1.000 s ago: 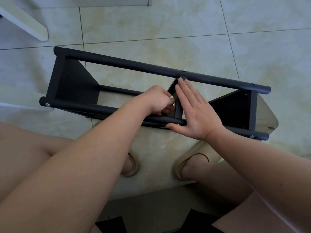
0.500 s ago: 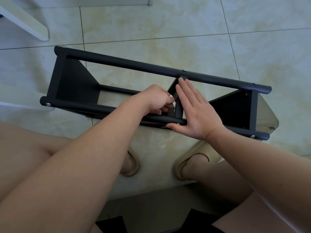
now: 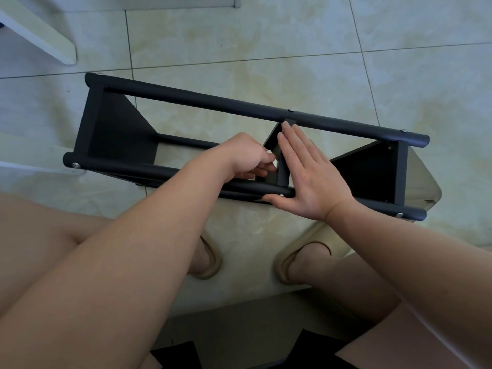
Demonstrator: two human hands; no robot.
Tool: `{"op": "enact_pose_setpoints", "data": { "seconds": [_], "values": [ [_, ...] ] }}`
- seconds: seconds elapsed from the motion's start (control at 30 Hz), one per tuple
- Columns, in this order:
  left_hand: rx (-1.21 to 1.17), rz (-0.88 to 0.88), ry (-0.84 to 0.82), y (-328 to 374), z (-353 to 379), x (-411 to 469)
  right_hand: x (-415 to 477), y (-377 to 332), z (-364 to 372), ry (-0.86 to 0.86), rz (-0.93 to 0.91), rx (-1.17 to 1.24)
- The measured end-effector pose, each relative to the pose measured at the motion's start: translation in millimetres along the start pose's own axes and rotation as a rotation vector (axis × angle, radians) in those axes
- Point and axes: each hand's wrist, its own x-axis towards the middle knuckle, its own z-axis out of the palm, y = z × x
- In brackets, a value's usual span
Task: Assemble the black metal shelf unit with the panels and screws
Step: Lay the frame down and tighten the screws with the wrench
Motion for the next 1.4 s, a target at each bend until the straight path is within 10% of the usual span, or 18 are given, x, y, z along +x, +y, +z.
{"op": "enact_pose_setpoints", "data": {
  "seconds": [1.4],
  "values": [
    [0.538, 0.096, -0.114, -3.5, -8.4, -1.8, 0.1, 0.8, 1.5, -0.016, 0.004, -0.012]
  ]
}}
